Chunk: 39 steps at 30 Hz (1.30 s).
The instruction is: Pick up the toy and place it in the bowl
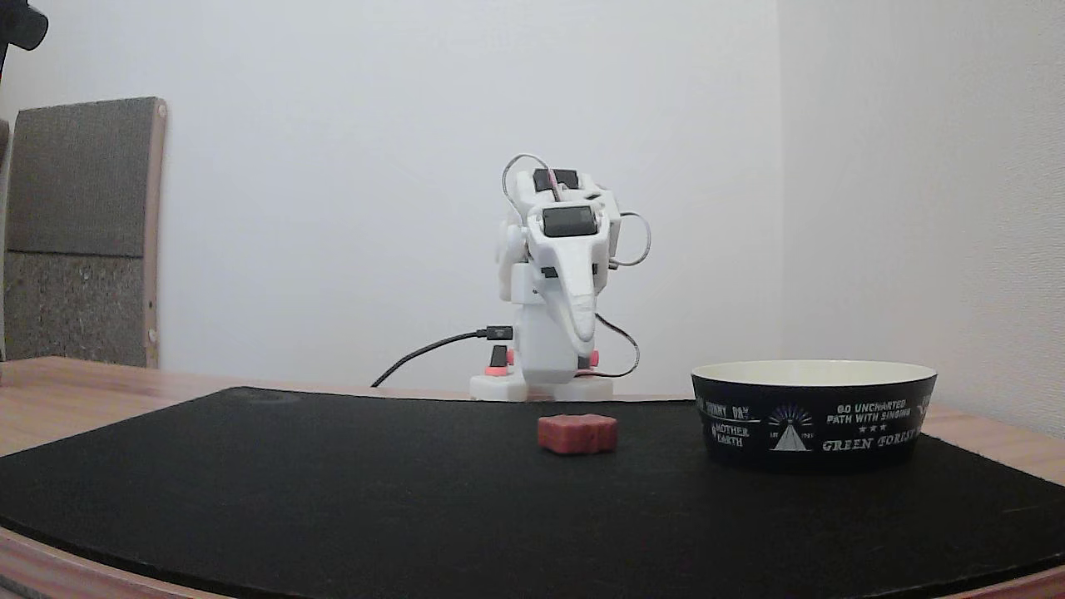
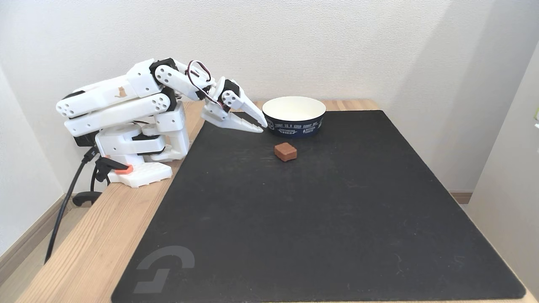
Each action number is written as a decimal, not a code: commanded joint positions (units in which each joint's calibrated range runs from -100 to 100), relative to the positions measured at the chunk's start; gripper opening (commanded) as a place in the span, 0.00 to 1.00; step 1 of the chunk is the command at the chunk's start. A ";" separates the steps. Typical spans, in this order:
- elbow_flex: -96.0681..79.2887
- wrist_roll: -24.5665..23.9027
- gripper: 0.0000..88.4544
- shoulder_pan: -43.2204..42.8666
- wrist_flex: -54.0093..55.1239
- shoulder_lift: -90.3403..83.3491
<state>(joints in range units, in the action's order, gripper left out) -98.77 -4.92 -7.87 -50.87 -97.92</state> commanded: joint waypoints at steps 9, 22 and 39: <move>-0.69 0.01 0.07 0.13 -1.46 -1.58; -0.69 0.01 0.06 0.21 -2.14 -1.58; -0.69 0.06 0.07 0.30 -2.48 -1.66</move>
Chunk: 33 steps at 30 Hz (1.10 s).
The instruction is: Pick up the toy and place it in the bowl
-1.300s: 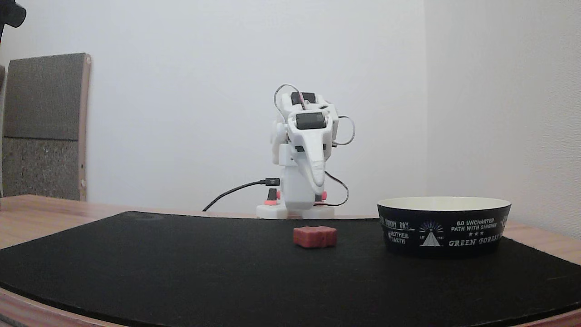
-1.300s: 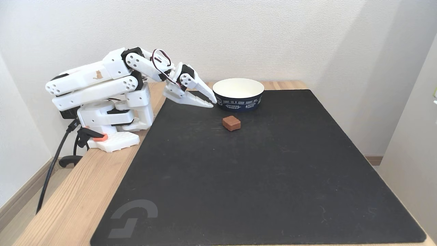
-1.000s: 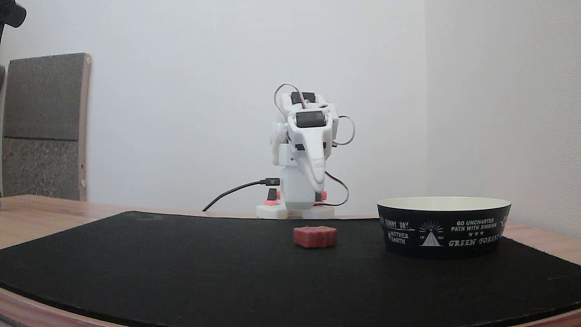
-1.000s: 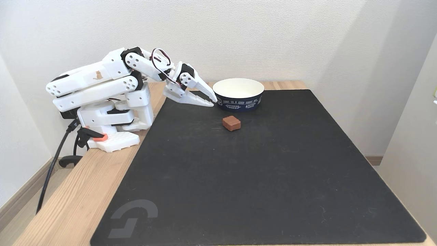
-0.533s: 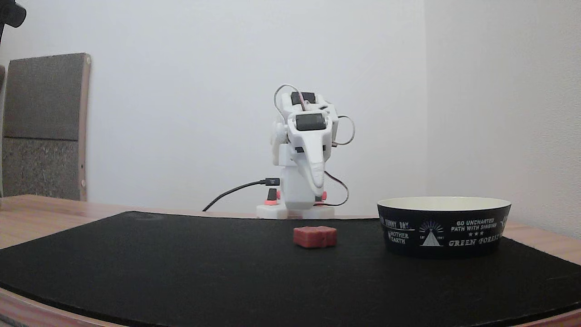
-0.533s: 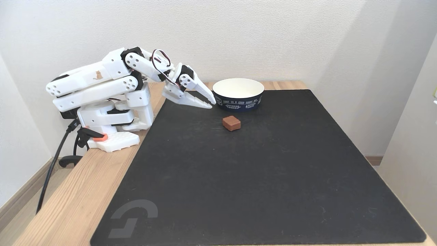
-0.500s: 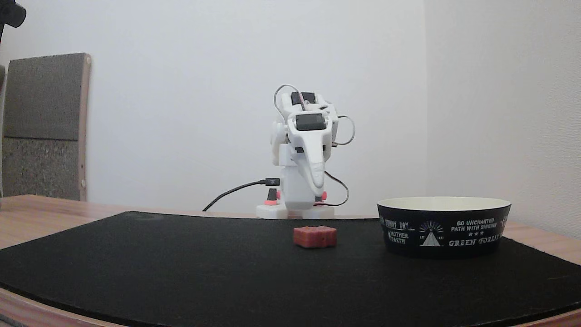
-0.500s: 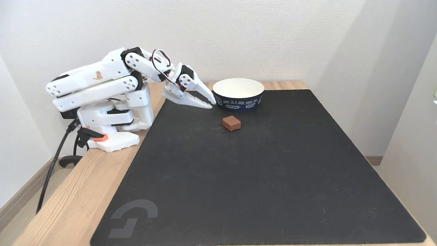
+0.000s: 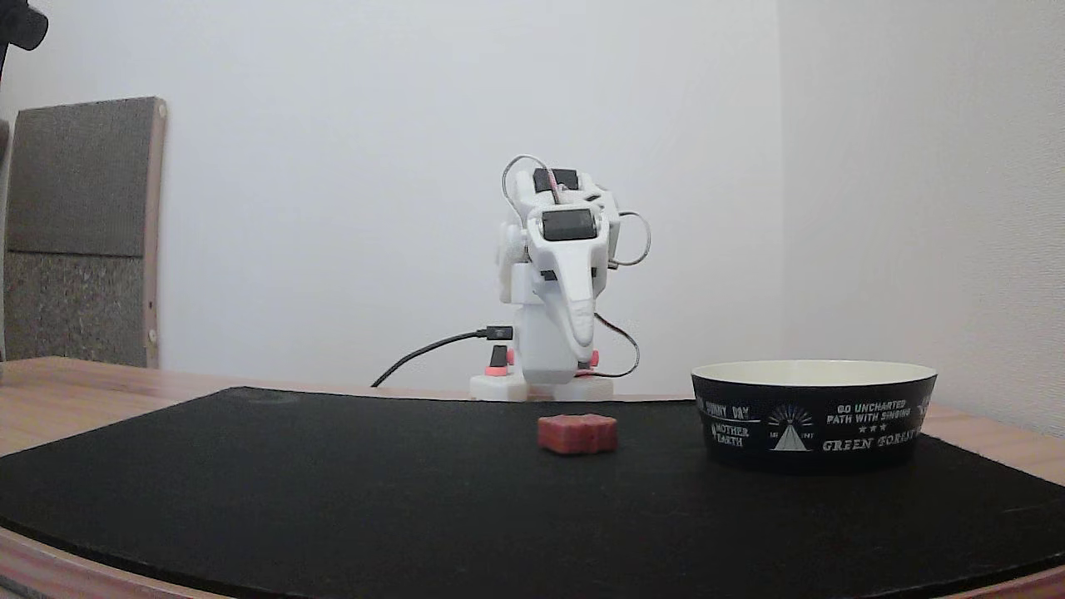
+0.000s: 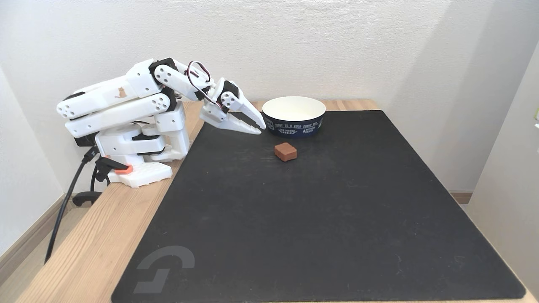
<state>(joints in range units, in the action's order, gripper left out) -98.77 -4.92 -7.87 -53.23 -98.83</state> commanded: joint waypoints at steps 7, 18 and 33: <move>-0.69 1.00 0.30 0.13 -0.12 -0.75; 4.72 2.99 0.32 2.80 1.92 8.25; 66.19 14.83 0.32 2.14 -16.29 79.70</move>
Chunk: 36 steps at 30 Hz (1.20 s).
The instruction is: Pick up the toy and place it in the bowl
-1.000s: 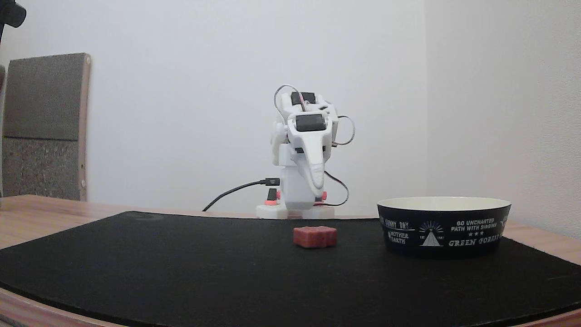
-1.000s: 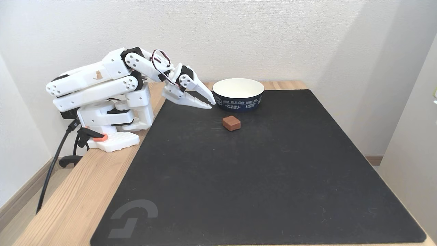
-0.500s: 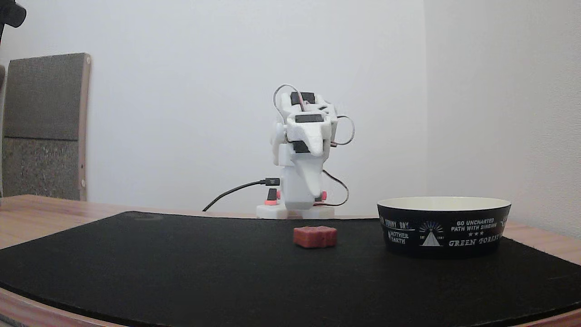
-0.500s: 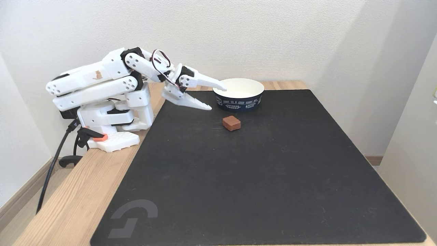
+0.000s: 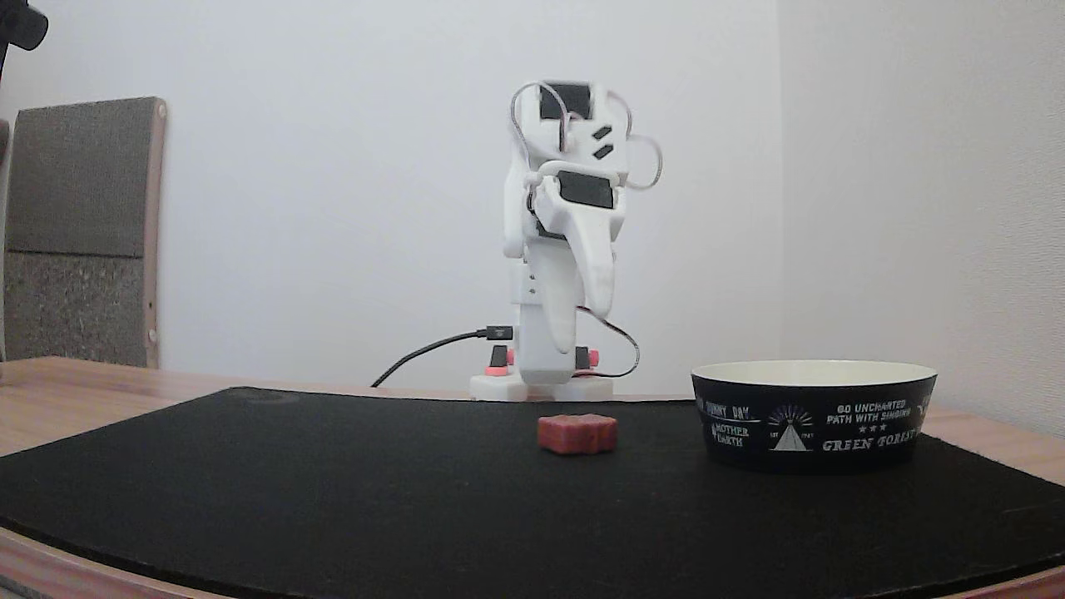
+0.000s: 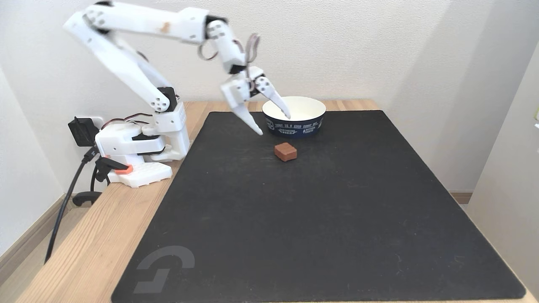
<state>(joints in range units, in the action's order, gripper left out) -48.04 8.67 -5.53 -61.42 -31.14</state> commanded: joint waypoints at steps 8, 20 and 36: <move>36.10 3.43 0.32 0.06 -17.07 32.60; 37.54 9.07 0.32 1.14 -9.03 41.60; 34.48 8.60 0.02 0.81 -6.15 47.02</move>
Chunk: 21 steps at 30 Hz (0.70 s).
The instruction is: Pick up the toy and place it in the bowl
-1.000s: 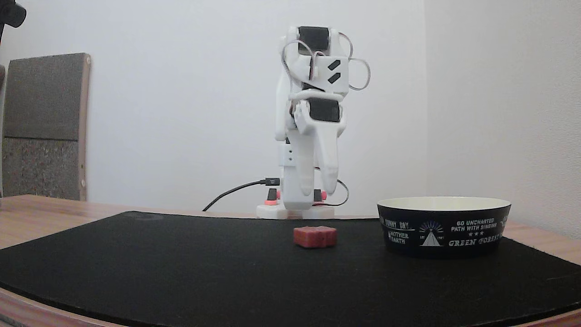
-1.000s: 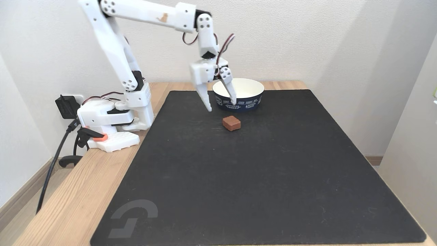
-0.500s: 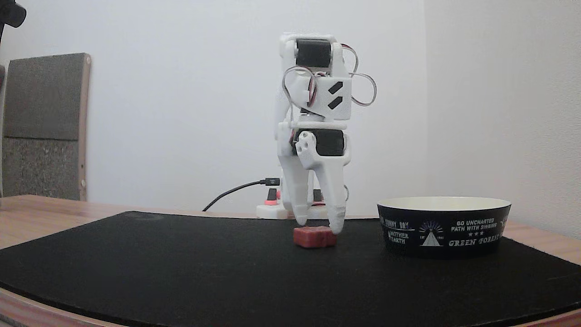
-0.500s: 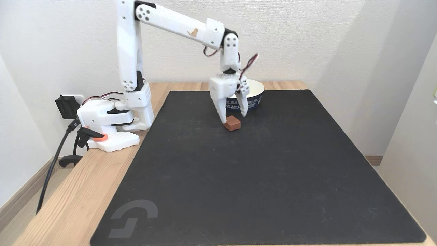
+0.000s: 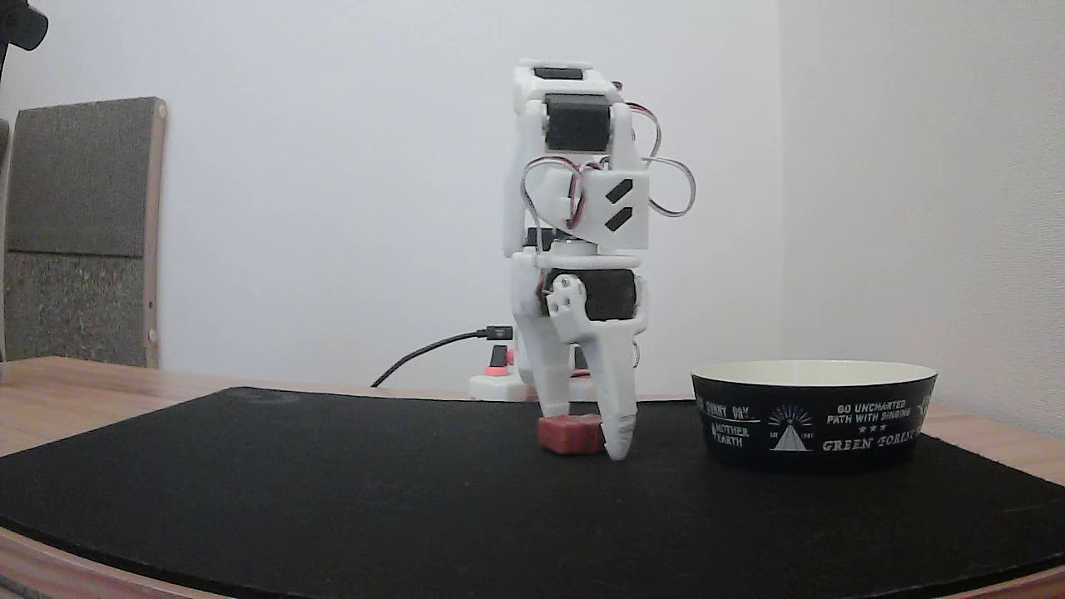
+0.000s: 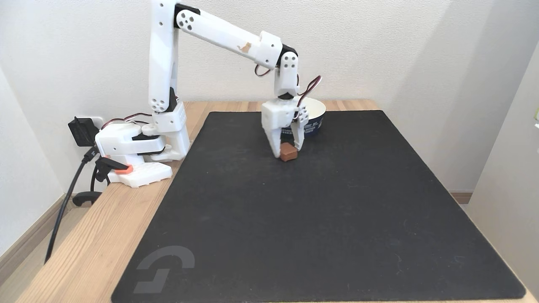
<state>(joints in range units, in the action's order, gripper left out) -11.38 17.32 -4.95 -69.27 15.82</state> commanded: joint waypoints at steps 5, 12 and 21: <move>-2.45 -0.05 0.03 0.48 2.38 -0.86; 5.12 -1.14 0.04 -4.88 2.29 -16.53; -3.26 -3.44 0.04 -19.18 15.59 -22.11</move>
<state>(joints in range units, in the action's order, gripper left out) -9.59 14.65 -20.77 -62.35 -3.58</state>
